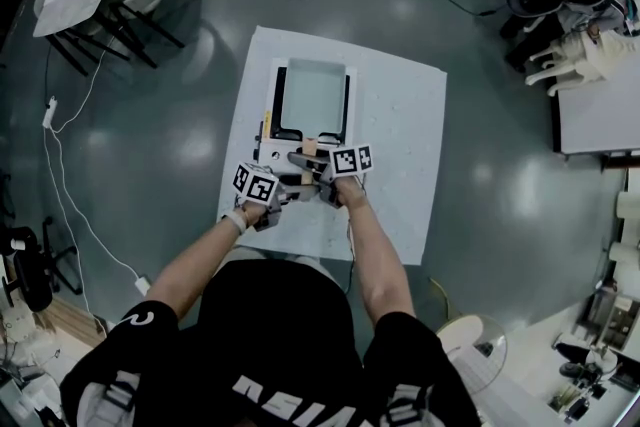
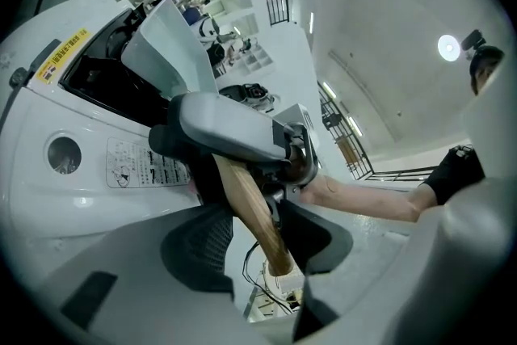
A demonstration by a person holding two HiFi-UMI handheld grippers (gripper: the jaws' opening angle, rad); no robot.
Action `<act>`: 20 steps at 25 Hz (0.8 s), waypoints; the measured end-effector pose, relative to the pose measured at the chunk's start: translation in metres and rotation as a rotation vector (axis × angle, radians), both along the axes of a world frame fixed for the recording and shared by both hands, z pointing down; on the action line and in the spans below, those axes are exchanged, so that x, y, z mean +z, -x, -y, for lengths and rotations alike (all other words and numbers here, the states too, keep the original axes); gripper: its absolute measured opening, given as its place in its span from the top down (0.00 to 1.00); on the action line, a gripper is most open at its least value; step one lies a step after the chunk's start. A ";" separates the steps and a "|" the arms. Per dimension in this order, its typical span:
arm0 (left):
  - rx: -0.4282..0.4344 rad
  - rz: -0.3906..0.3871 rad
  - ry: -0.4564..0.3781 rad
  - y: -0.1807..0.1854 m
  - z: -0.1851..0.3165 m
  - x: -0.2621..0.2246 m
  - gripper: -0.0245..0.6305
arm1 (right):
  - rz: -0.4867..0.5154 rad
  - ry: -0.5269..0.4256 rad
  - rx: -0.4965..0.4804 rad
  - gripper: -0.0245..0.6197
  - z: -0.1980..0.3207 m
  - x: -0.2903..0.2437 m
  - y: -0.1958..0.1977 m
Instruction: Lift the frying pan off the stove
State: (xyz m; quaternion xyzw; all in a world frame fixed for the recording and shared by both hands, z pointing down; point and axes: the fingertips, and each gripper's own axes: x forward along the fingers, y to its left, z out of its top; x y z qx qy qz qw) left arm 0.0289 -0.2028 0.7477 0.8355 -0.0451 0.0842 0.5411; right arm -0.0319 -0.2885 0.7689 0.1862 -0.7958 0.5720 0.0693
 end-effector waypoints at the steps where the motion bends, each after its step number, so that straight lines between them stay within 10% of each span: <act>1: 0.002 0.003 -0.001 0.000 0.000 0.002 0.69 | 0.009 0.003 0.004 0.64 0.000 0.000 0.000; 20: 0.004 0.049 -0.094 0.002 -0.002 -0.027 0.69 | 0.131 -0.046 0.070 0.67 0.002 -0.029 0.000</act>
